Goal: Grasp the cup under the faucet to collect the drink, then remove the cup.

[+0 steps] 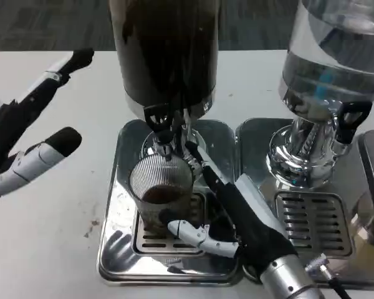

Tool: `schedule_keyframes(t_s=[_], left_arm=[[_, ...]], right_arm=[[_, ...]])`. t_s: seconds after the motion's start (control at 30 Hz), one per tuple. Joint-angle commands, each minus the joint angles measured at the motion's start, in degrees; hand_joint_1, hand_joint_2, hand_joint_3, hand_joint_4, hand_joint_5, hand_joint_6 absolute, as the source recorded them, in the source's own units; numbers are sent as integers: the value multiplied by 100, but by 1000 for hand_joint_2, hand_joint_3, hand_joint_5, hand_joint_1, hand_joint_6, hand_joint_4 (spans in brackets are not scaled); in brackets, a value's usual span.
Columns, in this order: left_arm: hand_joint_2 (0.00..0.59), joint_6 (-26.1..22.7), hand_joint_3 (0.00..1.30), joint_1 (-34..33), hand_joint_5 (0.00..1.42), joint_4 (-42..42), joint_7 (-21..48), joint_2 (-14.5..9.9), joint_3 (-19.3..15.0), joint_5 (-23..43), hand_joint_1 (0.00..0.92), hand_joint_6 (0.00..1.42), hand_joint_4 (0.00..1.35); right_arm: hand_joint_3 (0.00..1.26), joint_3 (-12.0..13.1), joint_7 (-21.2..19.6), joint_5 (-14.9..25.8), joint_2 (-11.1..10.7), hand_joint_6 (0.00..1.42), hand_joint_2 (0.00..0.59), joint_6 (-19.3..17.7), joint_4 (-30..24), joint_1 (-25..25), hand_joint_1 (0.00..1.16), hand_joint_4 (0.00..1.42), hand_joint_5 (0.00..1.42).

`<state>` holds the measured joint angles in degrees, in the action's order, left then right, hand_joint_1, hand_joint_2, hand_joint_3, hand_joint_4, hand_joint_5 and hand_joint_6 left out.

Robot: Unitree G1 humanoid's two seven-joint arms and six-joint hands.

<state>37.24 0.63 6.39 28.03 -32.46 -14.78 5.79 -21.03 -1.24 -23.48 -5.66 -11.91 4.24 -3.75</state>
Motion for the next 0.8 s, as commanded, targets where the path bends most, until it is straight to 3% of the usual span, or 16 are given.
schedule_keyframes(t_s=[0.03,0.53,0.8], left_arm=[[123,-78,86,140,26,56,-102,-39,-36,-124,0,44,0],[152,-57,134,197,38,306,-87,-19,24,-214,0,42,0],[168,-61,174,186,50,405,-90,-19,37,-228,0,54,17]], right_arm=[[0,-29,-7,-19,9,17,233,-115,93,138,589,0,0],[0,-114,64,-94,-7,3,209,-59,287,292,567,0,0],[0,-89,245,122,45,9,198,-76,421,387,570,0,0]])
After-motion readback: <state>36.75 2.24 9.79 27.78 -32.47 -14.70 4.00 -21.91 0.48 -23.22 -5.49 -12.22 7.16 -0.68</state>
